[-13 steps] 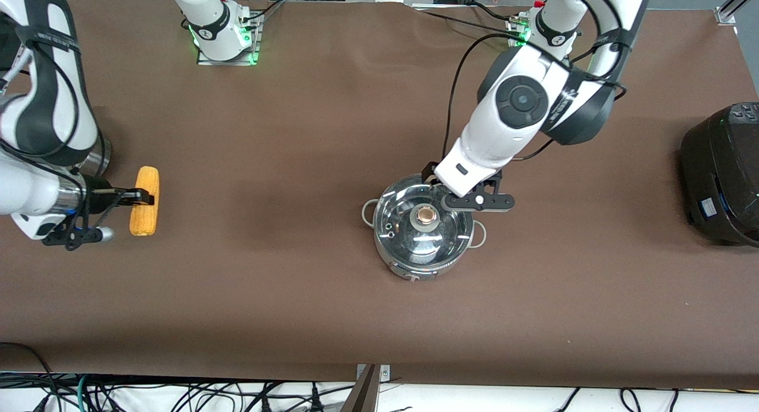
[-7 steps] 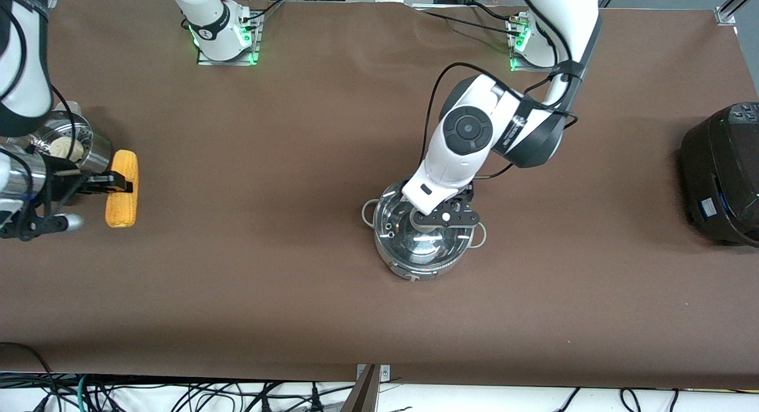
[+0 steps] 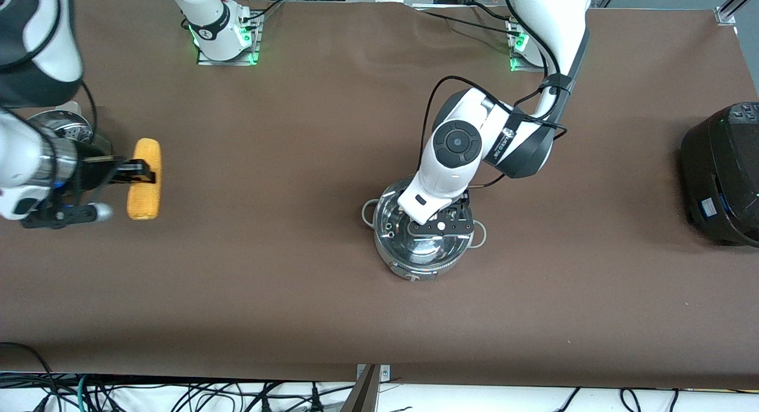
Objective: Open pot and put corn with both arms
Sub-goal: 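Grasp the glass lid knob with the left gripper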
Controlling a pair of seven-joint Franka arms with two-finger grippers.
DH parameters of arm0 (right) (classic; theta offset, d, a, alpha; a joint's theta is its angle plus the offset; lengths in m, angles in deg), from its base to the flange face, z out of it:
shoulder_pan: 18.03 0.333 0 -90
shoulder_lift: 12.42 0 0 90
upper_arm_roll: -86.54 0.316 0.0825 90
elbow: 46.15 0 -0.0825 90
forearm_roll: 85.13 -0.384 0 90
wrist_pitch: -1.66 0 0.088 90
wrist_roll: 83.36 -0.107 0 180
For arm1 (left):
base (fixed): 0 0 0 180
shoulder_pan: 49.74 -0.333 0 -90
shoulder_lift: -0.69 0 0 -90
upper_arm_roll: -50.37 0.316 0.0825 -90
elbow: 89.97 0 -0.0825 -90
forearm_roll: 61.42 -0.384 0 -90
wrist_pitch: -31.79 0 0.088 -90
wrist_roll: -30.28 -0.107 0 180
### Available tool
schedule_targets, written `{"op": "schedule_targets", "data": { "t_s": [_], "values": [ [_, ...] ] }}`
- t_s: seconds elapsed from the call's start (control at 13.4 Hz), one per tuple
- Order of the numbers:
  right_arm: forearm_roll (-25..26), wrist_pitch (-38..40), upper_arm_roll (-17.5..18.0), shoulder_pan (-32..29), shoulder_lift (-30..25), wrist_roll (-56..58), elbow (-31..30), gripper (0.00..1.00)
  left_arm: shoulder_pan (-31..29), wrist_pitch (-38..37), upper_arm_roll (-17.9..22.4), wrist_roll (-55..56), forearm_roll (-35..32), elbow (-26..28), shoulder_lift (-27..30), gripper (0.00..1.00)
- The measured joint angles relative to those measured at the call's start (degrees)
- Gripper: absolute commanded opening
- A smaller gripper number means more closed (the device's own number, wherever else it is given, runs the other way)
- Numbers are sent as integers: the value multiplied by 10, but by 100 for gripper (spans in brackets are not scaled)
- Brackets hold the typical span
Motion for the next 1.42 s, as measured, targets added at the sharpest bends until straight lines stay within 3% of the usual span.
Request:
{"op": "schedule_targets", "data": {
  "t_s": [0.3, 0.97, 1.12, 1.2, 1.34, 1.42],
  "values": [
    [5, -21, 0, 78, 0, -104, 0, 0, 7, 0, 14, 2, 0, -12, -14, 96],
    [5, -21, -4, 69, 0, -105, 1, 0, 9, 8, 14, 5, 0, -18, -23, 60],
    [5, -21, -4, 69, 0, -105, 1, 0, 10, 9, 13, 5, 0, -19, -23, 47],
    [5, -21, -4, 69, 0, -105, 1, 0, 11, 11, 13, 6, 0, -21, -23, 36],
    [5, -21, -4, 69, 0, -105, 1, 0, 13, 11, 14, 6, 0, -21, -24, 2],
    [5, -21, -4, 69, 0, -105, 1, 0, 13, 10, 15, 6, 0, -21, -24, 0]
  ]
}}
